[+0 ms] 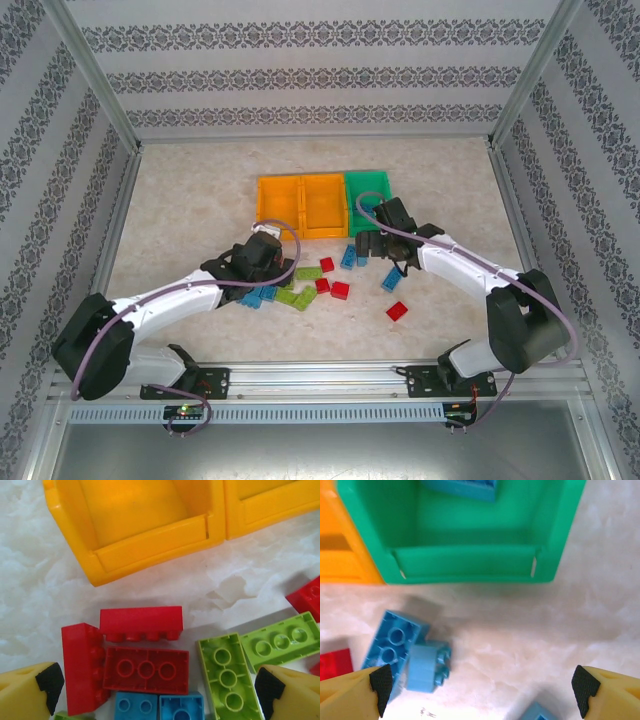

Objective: Sort the legos into containers by color

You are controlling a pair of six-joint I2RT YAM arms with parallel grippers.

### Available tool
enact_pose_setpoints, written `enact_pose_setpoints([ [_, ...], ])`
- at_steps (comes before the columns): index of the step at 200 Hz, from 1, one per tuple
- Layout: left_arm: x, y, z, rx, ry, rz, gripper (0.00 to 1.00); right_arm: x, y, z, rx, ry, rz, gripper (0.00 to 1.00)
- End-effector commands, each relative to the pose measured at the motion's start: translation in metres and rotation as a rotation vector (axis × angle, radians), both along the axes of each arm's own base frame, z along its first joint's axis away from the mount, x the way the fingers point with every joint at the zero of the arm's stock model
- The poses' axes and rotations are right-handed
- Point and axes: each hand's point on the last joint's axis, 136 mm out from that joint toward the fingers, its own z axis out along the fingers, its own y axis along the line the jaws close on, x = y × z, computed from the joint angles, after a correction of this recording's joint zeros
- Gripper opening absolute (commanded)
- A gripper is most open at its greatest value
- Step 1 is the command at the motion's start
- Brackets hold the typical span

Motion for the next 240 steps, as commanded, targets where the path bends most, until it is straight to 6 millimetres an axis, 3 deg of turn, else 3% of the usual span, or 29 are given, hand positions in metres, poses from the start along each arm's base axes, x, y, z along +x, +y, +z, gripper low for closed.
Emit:
enact_pose_setpoints([
  [1,0.002,0.003,-0.01,0.051,0.058,0.03,1.0,-0.001,-0.004,0.002,0.03,-0.026,-0.044,0.95],
  [36,0.014,-0.012,-0.024,0.017,0.103,-0.016,0.99,-0.001,-0.002,0.0,0.042,-0.021,-0.045,0.95],
  [55,0.018,-0.012,-0.03,0.019,0.141,-0.01,0.94,-0.002,-0.003,0.0,0.041,-0.021,-0.048,0.95],
  [100,0.02,-0.001,-0.036,0.008,0.152,0.024,0.94,-0.005,-0.01,-0.003,0.05,-0.021,-0.067,0.95],
  [240,0.037,-0.005,-0.052,-0.01,0.18,0.0,0.84,-0.014,-0.025,-0.004,0.057,-0.024,-0.106,0.95],
])
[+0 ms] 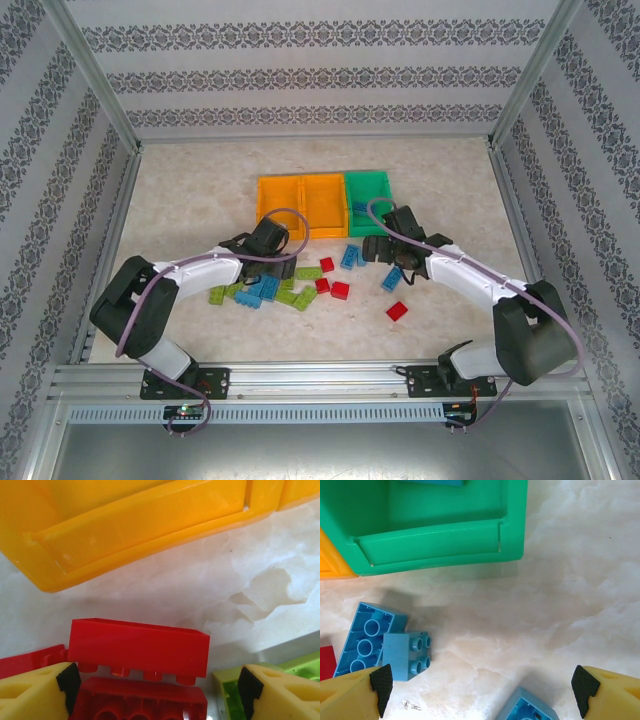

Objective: Sort the legos into containers by color

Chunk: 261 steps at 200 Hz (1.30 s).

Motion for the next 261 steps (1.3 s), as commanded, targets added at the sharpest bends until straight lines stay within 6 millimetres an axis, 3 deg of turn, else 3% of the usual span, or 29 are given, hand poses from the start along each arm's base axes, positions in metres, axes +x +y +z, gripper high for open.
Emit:
enact_pose_setpoints([
  [1,0.01,0.0,0.0,-0.005,-0.01,0.006,0.84,-0.004,-0.007,0.0,0.009,-0.007,-0.027,0.95],
  [92,0.019,0.01,-0.005,0.026,-0.011,0.06,0.89,-0.006,-0.012,-0.006,0.016,0.01,-0.043,0.95],
  [136,0.022,0.004,-0.005,-0.013,-0.011,0.054,0.74,-0.007,-0.012,-0.009,0.02,0.017,-0.045,0.95],
  [172,0.023,0.002,-0.007,-0.011,-0.006,0.046,0.72,-0.006,-0.012,-0.008,0.019,0.014,-0.044,0.95],
  [204,0.02,0.0,-0.01,-0.025,0.003,0.038,0.52,-0.007,-0.012,-0.01,0.018,0.018,-0.046,0.95],
  [261,0.012,-0.002,0.0,-0.068,-0.007,0.021,0.51,-0.007,-0.011,-0.01,0.021,0.02,-0.044,0.95],
])
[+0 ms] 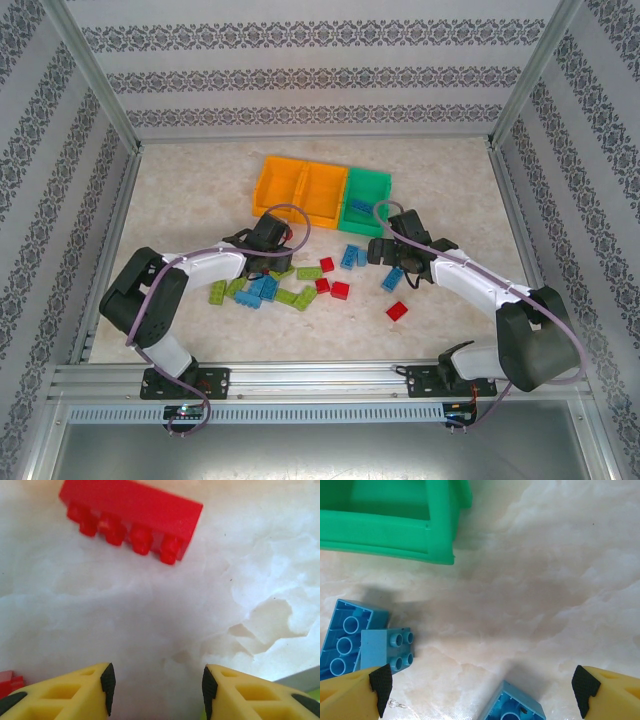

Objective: Sort the legos into containers by color

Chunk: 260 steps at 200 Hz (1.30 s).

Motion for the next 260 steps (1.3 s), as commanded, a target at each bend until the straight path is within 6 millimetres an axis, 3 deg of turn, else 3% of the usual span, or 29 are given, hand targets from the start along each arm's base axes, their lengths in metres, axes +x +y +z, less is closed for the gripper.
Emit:
enact_pose_setpoints([
  [1,-0.004,0.003,0.006,-0.03,-0.004,0.005,0.51,-0.002,-0.001,-0.003,0.014,0.01,-0.016,0.95],
  [50,-0.003,0.008,0.022,-0.032,-0.037,0.028,0.61,-0.007,-0.004,-0.003,0.0,0.015,-0.016,0.95],
  [84,0.004,0.009,0.036,-0.023,-0.076,0.039,0.83,-0.004,-0.005,0.002,0.0,-0.005,-0.022,0.95],
  [127,0.031,0.012,0.031,0.092,-0.103,0.014,0.98,0.012,-0.008,0.011,-0.035,-0.049,-0.025,0.95],
  [163,0.048,0.002,0.019,0.1,-0.066,-0.037,0.99,0.029,-0.014,0.013,-0.016,-0.051,-0.054,0.95],
  [229,0.068,-0.007,0.011,-0.017,-0.006,0.081,1.0,0.054,-0.011,0.02,0.018,-0.073,-0.062,0.93],
  [260,0.075,-0.009,0.0,-0.026,0.033,0.126,0.95,0.061,-0.008,0.02,0.024,-0.071,-0.061,0.92],
])
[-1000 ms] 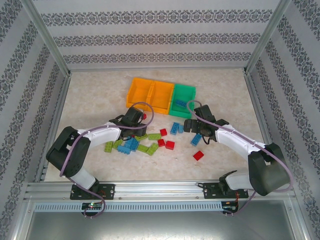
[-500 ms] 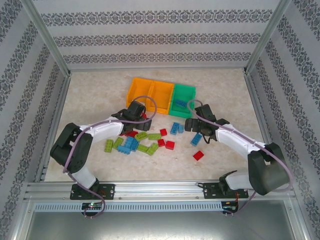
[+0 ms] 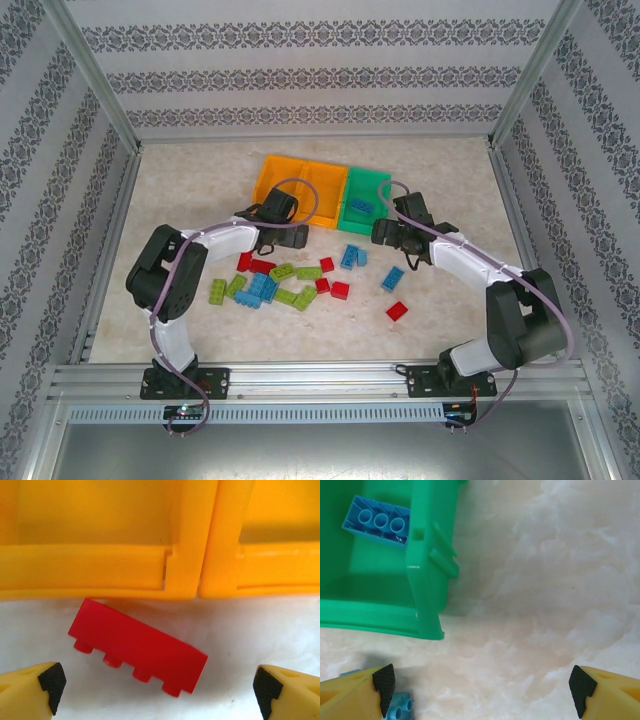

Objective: Sort the legos into containers by color

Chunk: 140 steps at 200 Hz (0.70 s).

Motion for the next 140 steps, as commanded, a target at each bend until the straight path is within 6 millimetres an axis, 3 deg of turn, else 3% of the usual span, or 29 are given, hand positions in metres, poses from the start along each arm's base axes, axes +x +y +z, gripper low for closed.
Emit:
enact_pose_setpoints([
  [1,0.002,0.003,-0.012,-0.022,0.063,0.066,0.95,0.012,0.004,0.007,0.012,-0.019,0.011,0.92],
  [70,0.008,0.009,-0.027,0.001,0.082,0.127,0.72,0.016,0.005,0.007,0.014,-0.011,0.014,0.93],
  [107,0.003,0.013,-0.028,0.007,0.077,0.117,0.69,0.017,0.003,0.004,0.008,-0.004,0.015,0.93],
  [140,-0.007,0.019,-0.026,0.031,0.083,0.097,0.51,0.018,0.003,0.003,0.004,0.0,0.016,0.93],
])
